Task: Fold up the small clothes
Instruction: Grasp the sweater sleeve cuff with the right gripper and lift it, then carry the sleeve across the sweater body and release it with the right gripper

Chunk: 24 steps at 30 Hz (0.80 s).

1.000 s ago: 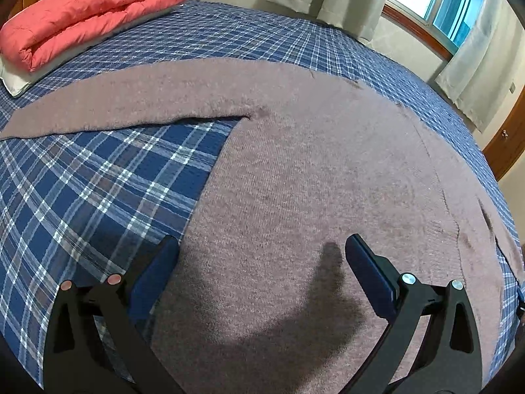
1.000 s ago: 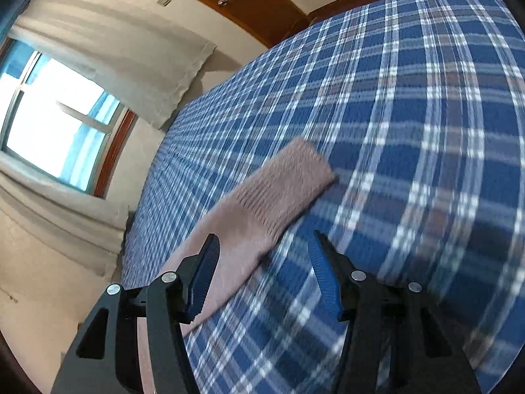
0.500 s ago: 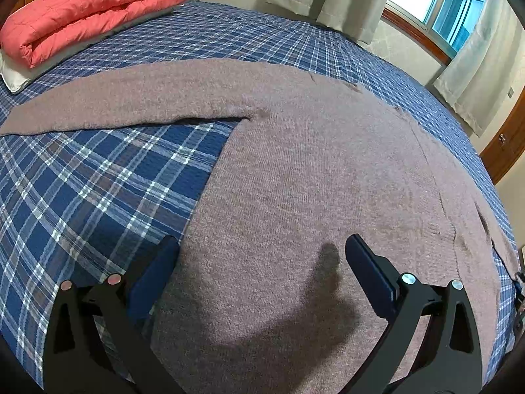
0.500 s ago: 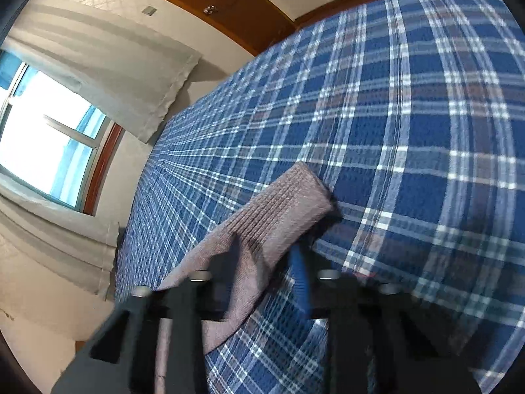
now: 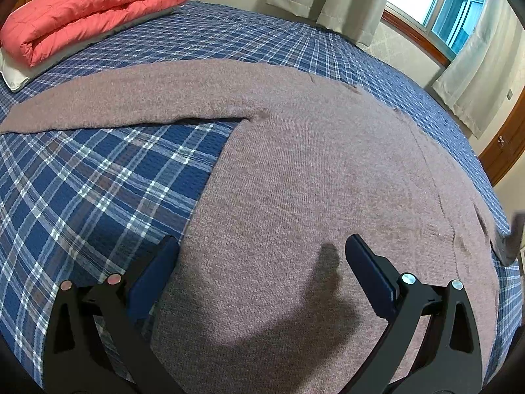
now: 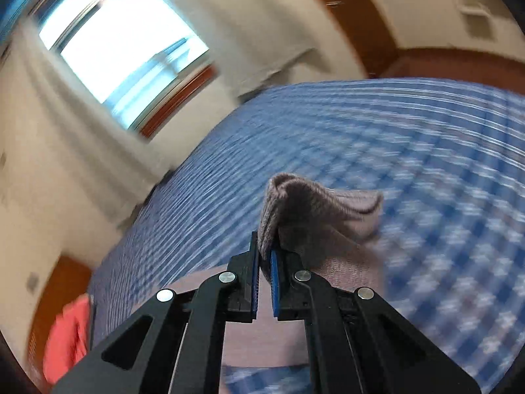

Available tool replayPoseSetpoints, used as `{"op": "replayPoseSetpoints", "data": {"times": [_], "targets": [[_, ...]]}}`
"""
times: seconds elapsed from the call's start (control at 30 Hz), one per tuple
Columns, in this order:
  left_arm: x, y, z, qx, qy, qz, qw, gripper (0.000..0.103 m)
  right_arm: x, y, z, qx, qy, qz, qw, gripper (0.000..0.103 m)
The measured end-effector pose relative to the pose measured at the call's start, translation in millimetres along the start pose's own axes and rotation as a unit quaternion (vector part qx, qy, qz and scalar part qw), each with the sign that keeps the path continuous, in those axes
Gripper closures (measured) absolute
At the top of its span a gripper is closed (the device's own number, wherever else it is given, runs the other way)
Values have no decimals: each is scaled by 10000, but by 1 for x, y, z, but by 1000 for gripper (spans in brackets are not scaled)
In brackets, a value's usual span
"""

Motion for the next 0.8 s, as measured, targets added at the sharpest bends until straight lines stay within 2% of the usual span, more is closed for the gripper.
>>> {"op": "replayPoseSetpoints", "data": {"times": [0.13, 0.3, 0.4, 0.53, 0.8], "targets": [[2, 0, 1, 2, -54, -73, 10000, 2, -85, -48, 21, -445, 722, -413, 9955, 97], [4, -2, 2, 32, -55, -69, 10000, 2, -178, -88, 66, -928, 1608, -837, 9790, 97], [2, -1, 2, 53, -3, 5, 10000, 2, -215, -95, 95, -1122, 2013, -1030, 9676, 97], [-1, -1, 3, 71, 32, 63, 9999, 2, -269, -102, 139, -1367, 2646, -1284, 9460, 97], [-4, 0, 3, 102, 104, 168, 9998, 2, -324, -102, 214, -1745, 3360, -1600, 9116, 97]]}}
Point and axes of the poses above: each gripper's, at about its wrist camera, not at the fingertips, and y roughly against the way its jaws point, x to its right, z to its underside, the point moved 2 cm from there along -y, roughly the way its jaws point, and after that the axes turned 7 degrees about y, right-handed, at the moved point
